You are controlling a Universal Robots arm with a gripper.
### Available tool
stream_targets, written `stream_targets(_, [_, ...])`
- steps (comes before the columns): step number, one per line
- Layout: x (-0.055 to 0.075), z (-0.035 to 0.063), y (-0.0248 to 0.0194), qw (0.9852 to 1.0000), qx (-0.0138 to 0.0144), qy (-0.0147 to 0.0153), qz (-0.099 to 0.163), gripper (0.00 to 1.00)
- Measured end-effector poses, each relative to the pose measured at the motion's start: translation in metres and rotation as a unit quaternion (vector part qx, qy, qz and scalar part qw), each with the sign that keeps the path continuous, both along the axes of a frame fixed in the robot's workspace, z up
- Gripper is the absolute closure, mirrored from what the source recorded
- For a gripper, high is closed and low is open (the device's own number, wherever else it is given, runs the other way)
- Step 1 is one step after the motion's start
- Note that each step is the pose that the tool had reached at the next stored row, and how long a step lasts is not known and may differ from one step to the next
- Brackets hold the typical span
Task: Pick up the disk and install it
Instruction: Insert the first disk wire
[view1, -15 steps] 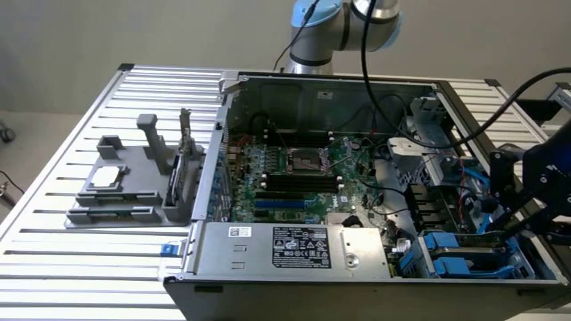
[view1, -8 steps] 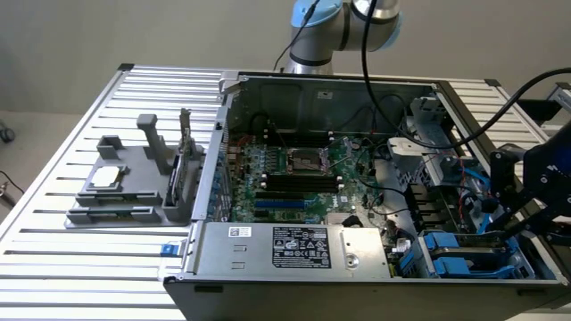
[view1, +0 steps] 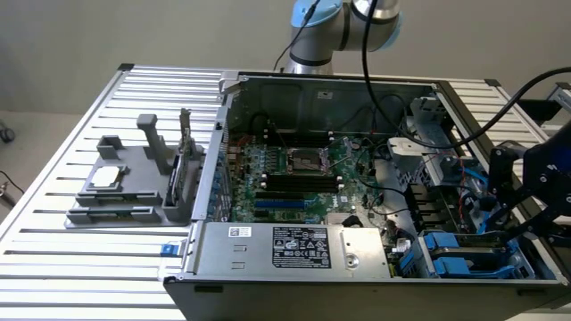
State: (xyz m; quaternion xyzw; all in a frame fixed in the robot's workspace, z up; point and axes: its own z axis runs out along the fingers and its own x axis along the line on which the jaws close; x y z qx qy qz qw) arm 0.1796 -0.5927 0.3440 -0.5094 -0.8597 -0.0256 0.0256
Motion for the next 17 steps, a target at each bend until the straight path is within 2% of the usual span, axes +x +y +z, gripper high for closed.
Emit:
stream_targets(6, [0.0008,-0.0010,-0.0002,0.9999,0.0111,0.0000,-0.003,0.70])
stream_targets(10, [0.0017,-0.0013,-0.0011,0.9999,0.0133,0.0002,-0.005,0.70])
stream_targets(14, [0.0019,-0.0014,-0.0027,0.9998,0.0193,0.0003,-0.007,0.70])
stream_targets(17, [0.0018,-0.0009,-0.0060,0.9997,0.0217,0.0007,-0.010,0.70])
